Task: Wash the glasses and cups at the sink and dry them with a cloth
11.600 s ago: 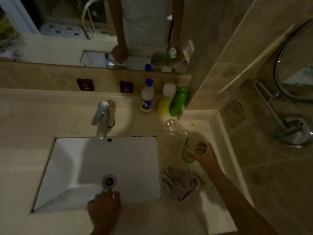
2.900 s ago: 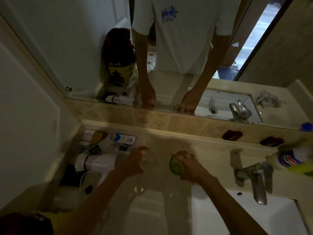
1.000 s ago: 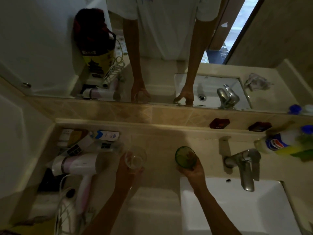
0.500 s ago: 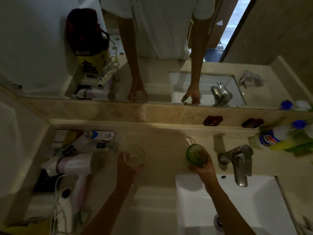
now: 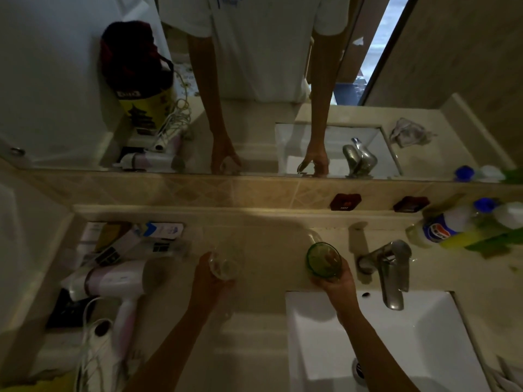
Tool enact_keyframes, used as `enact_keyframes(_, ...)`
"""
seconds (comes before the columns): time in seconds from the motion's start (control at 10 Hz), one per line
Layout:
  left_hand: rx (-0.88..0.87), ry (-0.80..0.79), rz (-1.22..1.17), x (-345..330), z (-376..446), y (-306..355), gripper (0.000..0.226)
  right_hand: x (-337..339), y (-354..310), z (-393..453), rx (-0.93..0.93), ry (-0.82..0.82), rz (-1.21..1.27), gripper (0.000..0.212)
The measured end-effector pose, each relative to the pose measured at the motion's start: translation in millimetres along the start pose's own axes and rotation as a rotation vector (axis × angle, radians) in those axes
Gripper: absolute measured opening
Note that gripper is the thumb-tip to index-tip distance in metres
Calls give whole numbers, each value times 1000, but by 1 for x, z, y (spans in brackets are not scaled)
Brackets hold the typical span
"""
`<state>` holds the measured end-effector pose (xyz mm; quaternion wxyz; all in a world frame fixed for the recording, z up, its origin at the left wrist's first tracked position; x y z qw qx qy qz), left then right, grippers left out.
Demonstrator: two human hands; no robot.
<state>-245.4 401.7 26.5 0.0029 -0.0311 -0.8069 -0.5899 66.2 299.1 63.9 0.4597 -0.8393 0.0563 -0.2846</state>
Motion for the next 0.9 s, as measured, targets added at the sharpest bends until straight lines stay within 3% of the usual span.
enact_keyframes(0.1, 0, 49, -15, -10, -1, 6, 71, -3, 1, -2, -18, 30, -26, 82)
enact_keyframes(0.2, 70, 98, 30, -18, -6, 10, 90, -5, -3, -2, -40, 47, -55, 85)
enact_keyframes(0.3, 154, 121, 120, -19, -14, 22, 67, -4, -4, -7, -103, 40, -123, 80)
enact_keyframes(0.4, 189, 48, 118, -12, -20, 21, 48, 2, -9, -15, -197, 24, -195, 70)
enact_keyframes(0.5, 321, 101, 176, -1, -37, 27, 52, 14, -19, -29, -281, -81, -238, 37)
enact_keyframes(0.6, 258, 36, 422, 4, -65, 41, 17, 29, -27, -49, -242, -214, -393, 28)
enact_keyframes(0.7, -32, 157, 494, 3, -104, 67, 18, 41, -33, -74, -72, -307, -630, 19)
enact_keyframes(0.8, -107, 97, 546, 3, -156, 70, 11, 51, -30, -103, 87, -238, -834, 28)
enact_keyframes(0.9, -135, 166, 441, 4, -213, 58, 8, 60, -13, -151, 244, -122, -937, 29)
Point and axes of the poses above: each hand's wrist, its own z-axis towards the middle knuckle, its own x-axis out of the back of the hand, y = z × x, the point moved 2 cm from there along z, towards the middle knuckle, and after that the axes turned 14 degrees about -z, right-handed, at the moved point
